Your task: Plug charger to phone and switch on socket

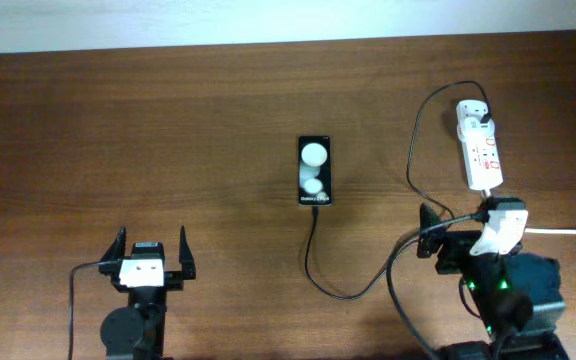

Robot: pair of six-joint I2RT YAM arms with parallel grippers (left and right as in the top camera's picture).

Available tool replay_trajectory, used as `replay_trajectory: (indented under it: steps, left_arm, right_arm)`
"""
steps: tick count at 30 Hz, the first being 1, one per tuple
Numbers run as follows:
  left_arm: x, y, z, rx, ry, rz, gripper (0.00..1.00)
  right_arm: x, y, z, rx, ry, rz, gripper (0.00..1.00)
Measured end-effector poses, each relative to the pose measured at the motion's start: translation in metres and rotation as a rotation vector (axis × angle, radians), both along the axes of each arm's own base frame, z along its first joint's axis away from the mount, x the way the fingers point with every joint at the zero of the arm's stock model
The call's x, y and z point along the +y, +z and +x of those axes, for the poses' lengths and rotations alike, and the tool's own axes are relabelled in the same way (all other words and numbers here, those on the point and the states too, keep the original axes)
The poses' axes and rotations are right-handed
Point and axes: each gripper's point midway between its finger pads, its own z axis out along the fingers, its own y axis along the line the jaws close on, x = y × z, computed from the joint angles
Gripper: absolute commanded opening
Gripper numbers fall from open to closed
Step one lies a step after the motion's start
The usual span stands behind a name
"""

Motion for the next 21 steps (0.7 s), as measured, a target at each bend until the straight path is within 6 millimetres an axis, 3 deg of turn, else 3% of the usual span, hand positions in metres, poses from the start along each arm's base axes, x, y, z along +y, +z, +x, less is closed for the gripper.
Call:
replay_trajectory:
  steps: [7,14,17,21]
  left_arm:
    - [0.000,0.000,0.000,0.000,0.000,0.000,0.99]
    - [0.000,0.000,0.000,0.000,0.000,0.000,0.99]
    - [0.000,0.000,0.000,0.000,0.000,0.000,0.99]
    - [0.000,0.000,0.000,0.000,0.000,0.000,0.99]
  right_arm:
    - [0.012,0.002,-0.006,-0.235,0.073,0.036,0.99]
    - [0.011,-0.015,-0.010,-0.292,0.070,0.039,0.99]
    - [0.011,-0.031,-0.007,-0.272,0.066,0.037,0.99]
    - [0.009,-0.029,-0.005,-0.294,0.051,0.035,0.99]
